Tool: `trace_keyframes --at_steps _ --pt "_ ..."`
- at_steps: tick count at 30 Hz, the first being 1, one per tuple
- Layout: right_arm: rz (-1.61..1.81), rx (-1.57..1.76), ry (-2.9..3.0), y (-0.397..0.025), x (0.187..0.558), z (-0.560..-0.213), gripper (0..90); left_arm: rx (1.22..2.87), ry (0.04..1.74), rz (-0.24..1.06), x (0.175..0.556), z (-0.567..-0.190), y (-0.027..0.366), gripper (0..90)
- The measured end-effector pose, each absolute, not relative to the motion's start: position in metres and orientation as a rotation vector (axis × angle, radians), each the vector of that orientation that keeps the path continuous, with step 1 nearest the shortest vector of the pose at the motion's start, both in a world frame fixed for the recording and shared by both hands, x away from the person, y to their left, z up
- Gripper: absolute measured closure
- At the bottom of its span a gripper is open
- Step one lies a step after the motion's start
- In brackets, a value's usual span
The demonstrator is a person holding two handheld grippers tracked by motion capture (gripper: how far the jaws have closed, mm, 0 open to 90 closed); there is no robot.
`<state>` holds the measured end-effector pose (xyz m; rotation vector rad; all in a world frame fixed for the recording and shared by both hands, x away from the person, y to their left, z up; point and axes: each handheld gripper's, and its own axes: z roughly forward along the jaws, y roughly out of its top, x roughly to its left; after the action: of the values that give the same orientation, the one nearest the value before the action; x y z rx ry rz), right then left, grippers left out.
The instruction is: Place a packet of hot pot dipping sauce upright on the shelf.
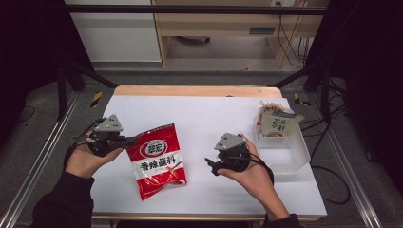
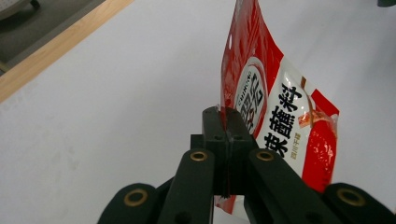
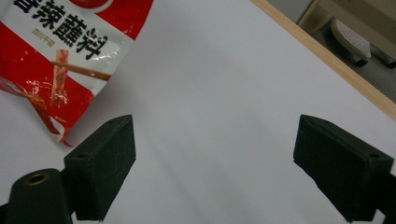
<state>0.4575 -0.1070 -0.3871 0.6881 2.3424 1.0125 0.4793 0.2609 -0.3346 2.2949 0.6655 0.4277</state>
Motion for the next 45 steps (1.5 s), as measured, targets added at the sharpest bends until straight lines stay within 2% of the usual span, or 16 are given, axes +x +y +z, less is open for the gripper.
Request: trace_keyframes --at_steps 12,21,35,41,45 --pt "0.924 0.56 2.438 -0.082 0.462 -0.346 22.3 2.323 0.529 0.465 0.469 -0.312 0.229 90.0" --pt "0.899 0.491 2.464 -0.07 0.462 -0.321 22.3 2.337 0.476 0.468 0.467 -0.303 0.219 90.0" --pt "0.873 0.424 2.55 -0.058 0.464 -0.313 26.4 2.347 0.422 0.476 0.463 -0.295 0.205 90.0" --pt "0.867 0.393 2.612 -0.046 0.464 -0.313 39.4 2.344 0.412 0.475 0.462 -0.293 0.202 90.0" --pt "0.846 0.362 2.654 -0.035 0.466 -0.313 54.4 2.342 0.405 0.479 0.461 -0.291 0.201 90.0"
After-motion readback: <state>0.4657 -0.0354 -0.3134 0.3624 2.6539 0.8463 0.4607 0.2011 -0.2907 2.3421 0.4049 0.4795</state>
